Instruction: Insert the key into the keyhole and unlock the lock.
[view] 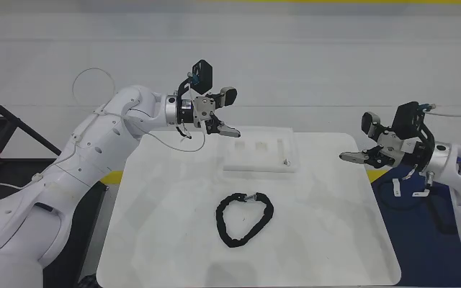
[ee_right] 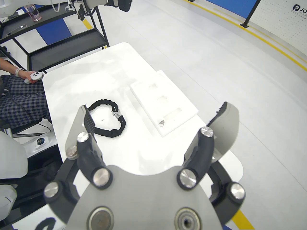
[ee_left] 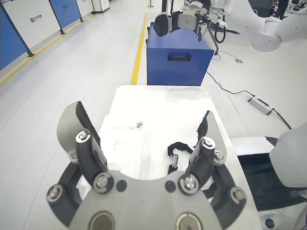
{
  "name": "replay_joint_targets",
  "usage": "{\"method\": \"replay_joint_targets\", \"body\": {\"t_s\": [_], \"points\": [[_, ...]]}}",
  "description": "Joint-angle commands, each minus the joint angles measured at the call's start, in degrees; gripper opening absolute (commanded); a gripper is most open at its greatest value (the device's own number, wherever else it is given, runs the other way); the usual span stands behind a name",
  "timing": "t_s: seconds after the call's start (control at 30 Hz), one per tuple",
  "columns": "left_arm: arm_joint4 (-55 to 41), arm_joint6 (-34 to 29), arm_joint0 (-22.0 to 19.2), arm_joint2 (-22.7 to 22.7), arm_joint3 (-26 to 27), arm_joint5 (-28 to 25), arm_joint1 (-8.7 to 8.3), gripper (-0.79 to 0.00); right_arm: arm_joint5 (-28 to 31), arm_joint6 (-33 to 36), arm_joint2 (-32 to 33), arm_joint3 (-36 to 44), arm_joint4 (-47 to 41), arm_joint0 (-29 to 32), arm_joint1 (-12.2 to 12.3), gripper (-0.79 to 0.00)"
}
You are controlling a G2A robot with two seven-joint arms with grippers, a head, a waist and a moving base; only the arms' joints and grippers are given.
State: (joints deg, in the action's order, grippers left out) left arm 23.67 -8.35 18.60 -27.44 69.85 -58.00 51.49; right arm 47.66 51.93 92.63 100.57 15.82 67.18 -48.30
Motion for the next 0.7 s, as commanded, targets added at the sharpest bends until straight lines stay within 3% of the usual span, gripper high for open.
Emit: {"method": "replay_joint_targets", "body": {"t_s": [0.0, 0.4, 0.67], "points": [[0.00, 0.00, 0.00, 0.00, 0.00, 0.00, 0.00, 0.000, 0.00, 0.00, 0.00, 0.00, 0.00, 0.00, 0.00, -0.001], [0.00, 0.00, 0.00, 0.00, 0.00, 0.00, 0.00, 0.000, -0.21, -0.11, -0.27, -0.01, 0.10, 0.17, -0.03, 0.000], [0.00, 0.00, 0.00, 0.00, 0.00, 0.00, 0.00, 0.000, -0.67, -3.57, -11.76, -4.39, 5.11, -3.13, -1.21, 0.000]]}}
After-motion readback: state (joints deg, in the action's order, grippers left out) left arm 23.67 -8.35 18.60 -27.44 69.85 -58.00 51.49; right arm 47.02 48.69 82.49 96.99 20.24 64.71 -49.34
